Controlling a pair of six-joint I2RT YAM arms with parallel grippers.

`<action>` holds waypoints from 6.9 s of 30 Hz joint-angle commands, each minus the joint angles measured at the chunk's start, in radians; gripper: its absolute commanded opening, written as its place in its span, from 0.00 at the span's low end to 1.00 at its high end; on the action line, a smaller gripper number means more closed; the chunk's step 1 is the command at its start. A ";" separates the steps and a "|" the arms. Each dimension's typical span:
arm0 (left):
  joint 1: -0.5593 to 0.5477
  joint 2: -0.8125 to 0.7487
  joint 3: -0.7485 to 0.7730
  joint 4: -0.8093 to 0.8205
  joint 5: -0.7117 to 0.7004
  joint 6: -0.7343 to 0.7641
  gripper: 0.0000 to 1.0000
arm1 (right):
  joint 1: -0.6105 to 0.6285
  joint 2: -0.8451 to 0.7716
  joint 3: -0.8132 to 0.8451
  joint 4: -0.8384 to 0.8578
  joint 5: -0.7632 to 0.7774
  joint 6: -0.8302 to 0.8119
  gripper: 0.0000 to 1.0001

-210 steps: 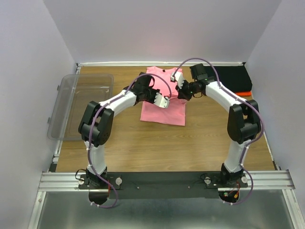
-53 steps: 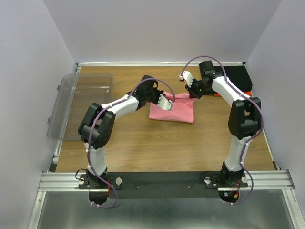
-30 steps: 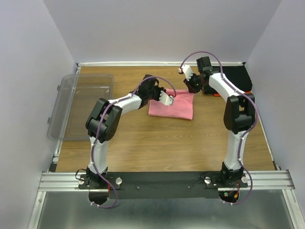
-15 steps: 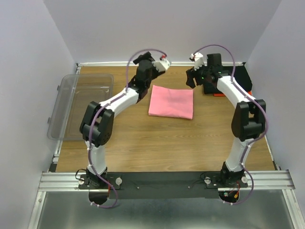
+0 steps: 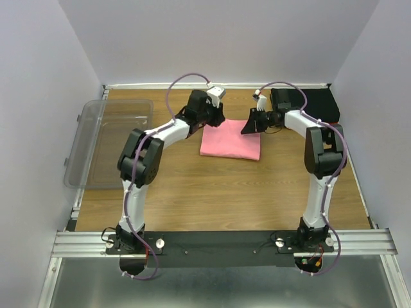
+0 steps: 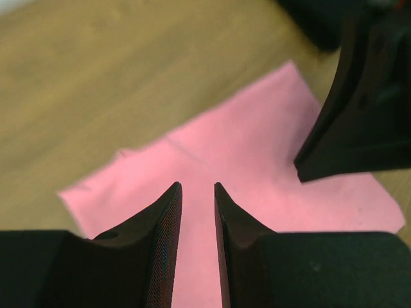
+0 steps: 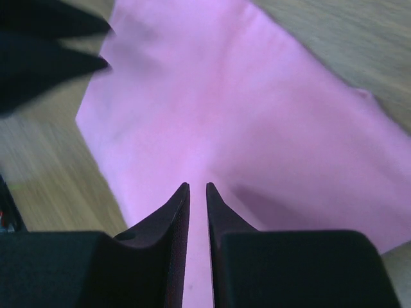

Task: Fold and stack the t-shirts
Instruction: Fold the tshirt, then neatly place the folded tshirt to the corner

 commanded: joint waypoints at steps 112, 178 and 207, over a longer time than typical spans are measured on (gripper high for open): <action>0.125 -1.698 -0.932 -0.108 -0.244 -0.096 0.85 | -0.119 -0.046 -0.065 0.001 0.096 0.253 0.01; 0.125 -1.694 -0.934 -0.101 -0.219 -0.091 0.85 | -0.142 0.198 1.044 -0.672 0.498 -0.610 0.00; 0.125 -1.687 -0.937 -0.101 -0.211 -0.089 0.85 | -0.144 0.112 1.080 -0.649 0.517 -0.613 0.01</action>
